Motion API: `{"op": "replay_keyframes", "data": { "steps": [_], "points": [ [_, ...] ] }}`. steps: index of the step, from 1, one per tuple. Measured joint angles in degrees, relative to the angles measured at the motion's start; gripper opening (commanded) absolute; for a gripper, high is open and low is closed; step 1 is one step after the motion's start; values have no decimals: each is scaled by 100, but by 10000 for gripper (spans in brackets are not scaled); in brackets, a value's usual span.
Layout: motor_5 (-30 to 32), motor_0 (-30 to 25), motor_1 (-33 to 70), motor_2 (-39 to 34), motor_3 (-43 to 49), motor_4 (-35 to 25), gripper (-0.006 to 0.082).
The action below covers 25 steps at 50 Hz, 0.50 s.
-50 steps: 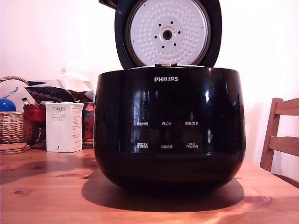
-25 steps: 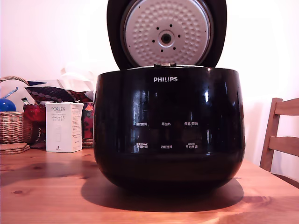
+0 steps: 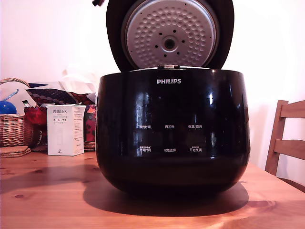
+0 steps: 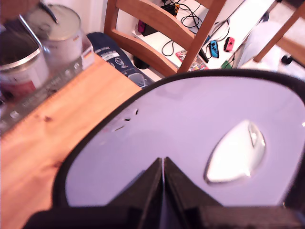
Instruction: Close the rice cooker by pressing the lid down with medium force
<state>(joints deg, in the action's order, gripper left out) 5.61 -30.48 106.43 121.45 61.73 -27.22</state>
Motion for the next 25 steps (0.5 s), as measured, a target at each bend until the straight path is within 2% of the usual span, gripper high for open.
{"op": "replay_keyframes", "data": {
  "steps": [13, 25],
  "points": [
    [-98, -44, 737, 4, -48, 28, -21],
    [-98, -164, 881, 4, -297, 295, -21]
  ]
}}
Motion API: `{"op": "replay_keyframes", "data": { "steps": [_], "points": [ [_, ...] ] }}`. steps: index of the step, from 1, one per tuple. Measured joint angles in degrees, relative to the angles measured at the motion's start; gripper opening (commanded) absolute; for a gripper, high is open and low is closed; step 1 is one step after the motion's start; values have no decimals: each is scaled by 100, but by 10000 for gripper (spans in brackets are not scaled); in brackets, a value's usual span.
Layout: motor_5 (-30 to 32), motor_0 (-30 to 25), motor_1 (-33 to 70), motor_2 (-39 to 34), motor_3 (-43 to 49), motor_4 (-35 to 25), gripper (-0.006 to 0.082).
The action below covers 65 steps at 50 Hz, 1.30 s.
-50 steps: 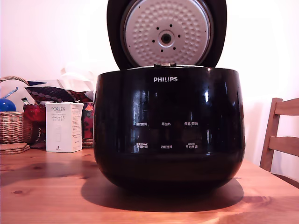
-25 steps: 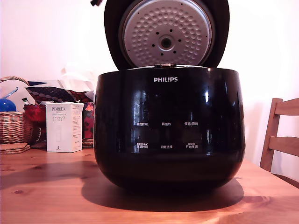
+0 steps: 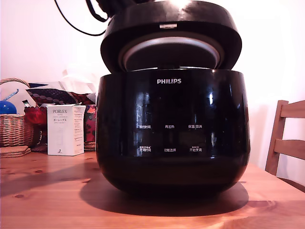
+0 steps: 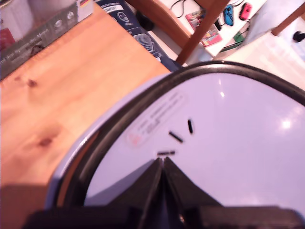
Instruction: Close the rice cooker by pressing the lid down with medium force
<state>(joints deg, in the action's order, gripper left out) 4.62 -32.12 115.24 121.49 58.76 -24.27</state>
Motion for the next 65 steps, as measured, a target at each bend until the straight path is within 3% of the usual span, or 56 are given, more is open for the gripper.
{"op": "replay_keyframes", "data": {
  "steps": [35, 65],
  "points": [
    [2, -205, -11, -138, -728, 168, -21],
    [-208, -457, -1386, -2470, -2227, 269, -21]
  ]
}}
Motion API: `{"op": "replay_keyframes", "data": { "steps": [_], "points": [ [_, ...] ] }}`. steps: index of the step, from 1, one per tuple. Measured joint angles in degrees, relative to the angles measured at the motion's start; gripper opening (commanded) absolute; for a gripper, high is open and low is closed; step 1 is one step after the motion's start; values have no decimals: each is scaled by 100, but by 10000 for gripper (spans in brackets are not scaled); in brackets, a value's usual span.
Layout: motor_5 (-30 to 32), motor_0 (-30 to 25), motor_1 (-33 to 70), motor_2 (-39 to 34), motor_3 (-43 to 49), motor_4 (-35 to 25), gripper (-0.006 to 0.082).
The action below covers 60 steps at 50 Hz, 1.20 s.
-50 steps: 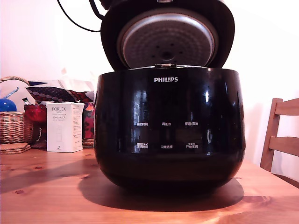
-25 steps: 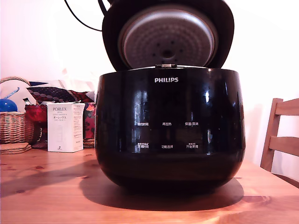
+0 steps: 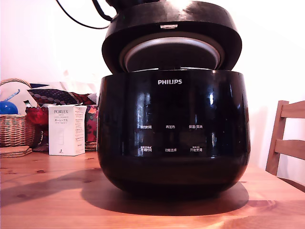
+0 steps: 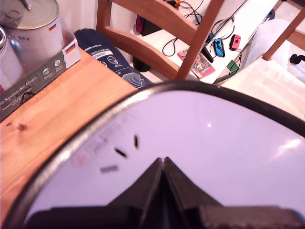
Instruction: Close the rice cooker by pressing the lid down with medium force
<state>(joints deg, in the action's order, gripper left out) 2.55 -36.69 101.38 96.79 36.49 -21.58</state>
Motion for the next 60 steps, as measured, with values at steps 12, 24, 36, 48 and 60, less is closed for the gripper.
{"op": "replay_keyframes", "data": {
  "steps": [12, 24, 36, 48, 60],
  "points": [
    [-122, -9, -494, -868, -522, 208, -21],
    [-243, -9, -1036, -1659, -1058, 385, -21],
    [-398, -9, -1558, -2463, -1528, 413, -21],
    [-538, -114, -2063, -3141, -1888, 540, -21],
    [-540, -219, -2483, -3674, -2240, 636, -21]
  ]
}}
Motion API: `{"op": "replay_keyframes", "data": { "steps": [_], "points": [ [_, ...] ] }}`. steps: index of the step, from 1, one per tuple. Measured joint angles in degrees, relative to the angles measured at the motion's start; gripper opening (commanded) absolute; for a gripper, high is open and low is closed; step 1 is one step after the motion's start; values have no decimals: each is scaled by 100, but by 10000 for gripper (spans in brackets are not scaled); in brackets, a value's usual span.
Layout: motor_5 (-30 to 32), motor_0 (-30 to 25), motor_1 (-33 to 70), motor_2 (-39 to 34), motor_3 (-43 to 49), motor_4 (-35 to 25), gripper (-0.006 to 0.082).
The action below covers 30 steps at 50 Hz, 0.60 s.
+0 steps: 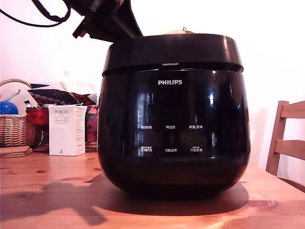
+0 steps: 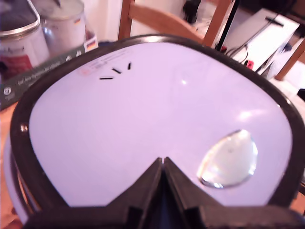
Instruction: Close the rice cooker by pressing the lid down with medium force
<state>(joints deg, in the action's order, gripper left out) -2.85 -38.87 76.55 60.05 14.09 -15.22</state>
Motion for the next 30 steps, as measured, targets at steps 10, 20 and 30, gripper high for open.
{"op": "replay_keyframes", "data": {
  "steps": [10, 20, 30],
  "points": [
    [2, -85, -179, -339, -337, 116, -21],
    [13, -229, -354, -680, -719, 140, -21],
    [22, -374, -420, -868, -964, 223, -21]
  ]
}}
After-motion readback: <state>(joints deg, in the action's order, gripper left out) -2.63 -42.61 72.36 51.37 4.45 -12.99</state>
